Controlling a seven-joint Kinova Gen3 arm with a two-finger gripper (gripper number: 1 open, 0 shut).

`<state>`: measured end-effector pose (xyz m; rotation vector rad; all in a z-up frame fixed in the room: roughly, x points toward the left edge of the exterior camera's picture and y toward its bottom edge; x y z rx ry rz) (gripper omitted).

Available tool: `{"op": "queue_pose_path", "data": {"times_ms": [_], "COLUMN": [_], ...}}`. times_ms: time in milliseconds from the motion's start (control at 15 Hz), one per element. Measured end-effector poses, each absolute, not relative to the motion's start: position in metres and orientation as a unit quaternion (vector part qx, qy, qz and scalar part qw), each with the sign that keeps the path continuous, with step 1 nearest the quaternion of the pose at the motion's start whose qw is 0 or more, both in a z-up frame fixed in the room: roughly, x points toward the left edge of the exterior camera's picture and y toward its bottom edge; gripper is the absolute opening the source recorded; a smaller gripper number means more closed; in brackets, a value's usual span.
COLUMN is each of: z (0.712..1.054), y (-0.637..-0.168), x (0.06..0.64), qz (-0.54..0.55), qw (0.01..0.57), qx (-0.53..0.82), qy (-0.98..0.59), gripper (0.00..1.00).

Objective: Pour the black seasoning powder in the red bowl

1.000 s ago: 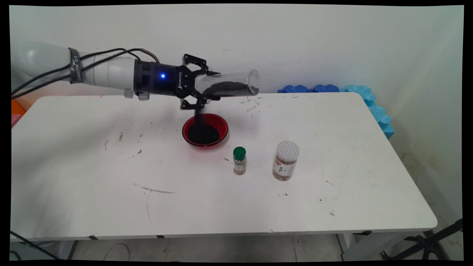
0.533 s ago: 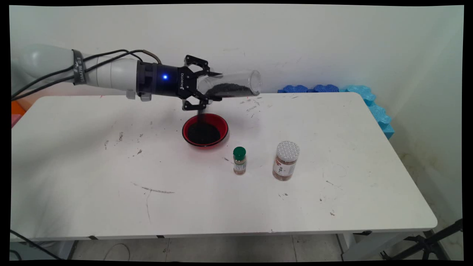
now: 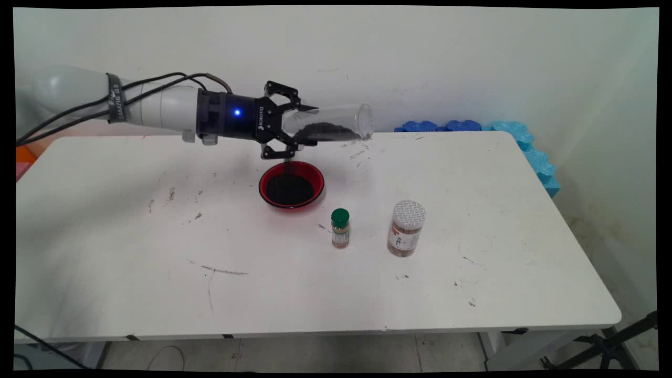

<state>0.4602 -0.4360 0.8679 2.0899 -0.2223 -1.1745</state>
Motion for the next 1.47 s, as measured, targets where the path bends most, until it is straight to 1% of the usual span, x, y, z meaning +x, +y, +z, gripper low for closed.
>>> {"op": "queue_pose_path", "data": {"times_ms": [600, 1267, 1467], "z": [0.8666, 0.8674, 0.8686], "y": [-0.4379, -0.4411, -0.4417], "x": [0.4572, 0.4546, 0.4531], "qz": [-0.433, -0.345, -0.308], "qw": [0.375, 0.421, 0.435], "qx": [0.809, 0.795, 0.779], "qy": [-0.131, -0.269, -0.331], "gripper": [0.0, 0.0, 0.0]}}
